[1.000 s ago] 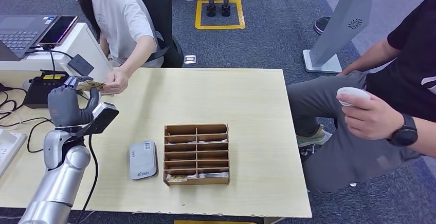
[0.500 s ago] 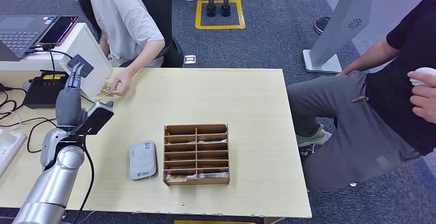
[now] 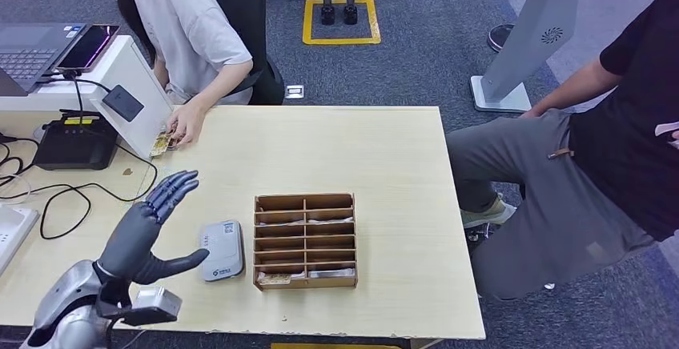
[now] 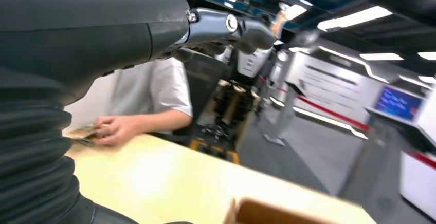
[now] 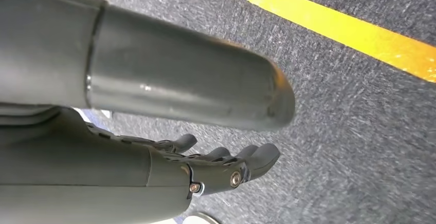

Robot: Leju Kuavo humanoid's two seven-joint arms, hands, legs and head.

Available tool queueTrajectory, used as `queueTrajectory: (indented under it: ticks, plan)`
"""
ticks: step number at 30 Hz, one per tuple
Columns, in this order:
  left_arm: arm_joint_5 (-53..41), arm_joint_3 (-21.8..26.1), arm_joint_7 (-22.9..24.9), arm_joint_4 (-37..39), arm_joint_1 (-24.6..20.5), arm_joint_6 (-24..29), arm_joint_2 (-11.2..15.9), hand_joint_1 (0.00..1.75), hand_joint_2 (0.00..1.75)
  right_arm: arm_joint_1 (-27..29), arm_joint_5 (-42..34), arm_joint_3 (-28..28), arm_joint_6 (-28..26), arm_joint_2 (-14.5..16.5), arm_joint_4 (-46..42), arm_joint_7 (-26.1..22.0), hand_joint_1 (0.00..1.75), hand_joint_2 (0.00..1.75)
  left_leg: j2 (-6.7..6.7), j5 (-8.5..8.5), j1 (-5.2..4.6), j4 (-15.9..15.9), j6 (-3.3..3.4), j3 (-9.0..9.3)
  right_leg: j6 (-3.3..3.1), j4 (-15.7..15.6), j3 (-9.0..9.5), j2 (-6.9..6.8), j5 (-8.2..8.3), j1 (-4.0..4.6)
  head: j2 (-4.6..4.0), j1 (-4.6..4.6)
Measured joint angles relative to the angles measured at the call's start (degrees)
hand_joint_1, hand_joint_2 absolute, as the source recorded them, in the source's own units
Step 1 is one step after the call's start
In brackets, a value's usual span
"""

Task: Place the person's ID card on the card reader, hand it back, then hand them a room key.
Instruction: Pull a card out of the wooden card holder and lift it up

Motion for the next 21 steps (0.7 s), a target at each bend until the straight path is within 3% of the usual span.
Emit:
queueTrajectory:
  ticks: [5, 10, 14, 21]
  plan:
    - [-5.08, -1.95, 0.45, -5.27, 6.05, 4.70, 1.02, 0.00, 1.75, 0.28, -0.51, -1.21, -0.30, -0.10, 0.03, -0.11, 0.00, 0.00, -0.02, -0.01, 0.00, 0.00, -0.01, -0.01, 0.00, 0.00, 0.00, -0.03, -0.02, 0.00, 0.00, -0.01]
    - [-15.71, -7.24, 6.89, -5.93, 10.19, 14.50, 2.84, 0.00, 1.75, 0.50, -0.34, -2.56, -0.39, -0.13, 0.03, -0.16, 0.00, 0.00, -0.03, 0.00, 0.01, -0.01, -0.02, 0.00, -0.01, 0.01, 0.01, -0.05, -0.02, 0.00, 0.01, -0.01]
    - [-21.80, -12.06, 13.86, -5.41, 11.02, 18.32, 3.56, 0.00, 1.75, 0.56, -0.01, -3.19, -0.41, -0.11, 0.03, 0.29, 0.00, 0.00, -0.04, 0.00, 0.00, 0.00, -0.02, -0.01, -0.01, 0.01, 0.01, -0.05, -0.02, 0.00, 0.01, -0.01]
    - [-27.09, -17.86, 20.29, -1.06, 9.33, 18.71, 3.05, 0.00, 1.75, 0.55, 0.60, -4.07, -0.67, -0.10, 0.01, 0.46, 0.00, 0.00, -0.06, 0.00, 0.00, 0.00, -0.01, 0.00, -0.01, 0.01, 0.02, -0.06, -0.02, 0.00, 0.00, -0.01]
